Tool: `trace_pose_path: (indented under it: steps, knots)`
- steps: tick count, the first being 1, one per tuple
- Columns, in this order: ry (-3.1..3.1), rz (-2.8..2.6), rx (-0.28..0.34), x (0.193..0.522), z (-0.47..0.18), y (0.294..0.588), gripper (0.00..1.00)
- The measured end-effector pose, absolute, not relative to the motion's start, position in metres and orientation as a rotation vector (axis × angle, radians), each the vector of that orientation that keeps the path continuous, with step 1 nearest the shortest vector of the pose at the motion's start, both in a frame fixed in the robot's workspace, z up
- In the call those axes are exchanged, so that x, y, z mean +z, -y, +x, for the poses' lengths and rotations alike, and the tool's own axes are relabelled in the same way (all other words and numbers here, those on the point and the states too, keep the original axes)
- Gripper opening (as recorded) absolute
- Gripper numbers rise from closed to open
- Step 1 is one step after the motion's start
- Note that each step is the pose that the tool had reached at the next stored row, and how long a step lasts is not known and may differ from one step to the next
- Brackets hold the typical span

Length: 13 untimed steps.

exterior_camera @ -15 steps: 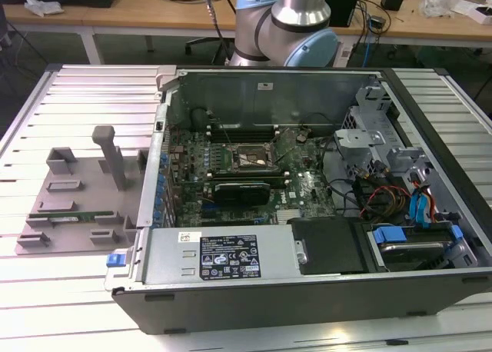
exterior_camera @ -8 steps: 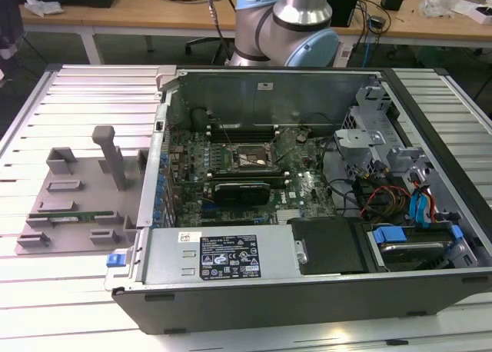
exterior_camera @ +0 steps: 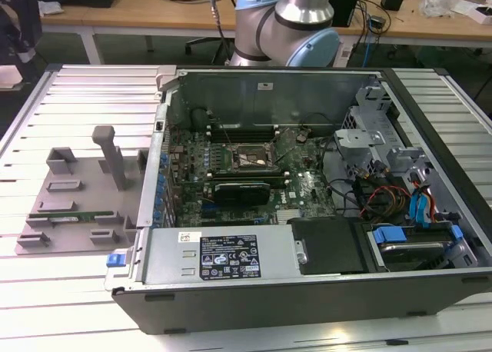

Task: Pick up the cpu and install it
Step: 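Pick up the cpu and move it towards the insertion slot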

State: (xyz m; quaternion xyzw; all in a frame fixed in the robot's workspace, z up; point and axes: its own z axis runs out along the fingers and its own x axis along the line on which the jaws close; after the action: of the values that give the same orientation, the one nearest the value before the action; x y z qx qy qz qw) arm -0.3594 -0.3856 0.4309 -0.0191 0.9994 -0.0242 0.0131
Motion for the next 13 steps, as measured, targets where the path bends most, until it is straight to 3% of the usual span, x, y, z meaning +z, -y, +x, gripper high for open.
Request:
trace_pose_path:
  steps: [13]
  knots:
    - [-3.114, -0.059, -0.079, 0.426, -0.34, 0.386, 0.55]
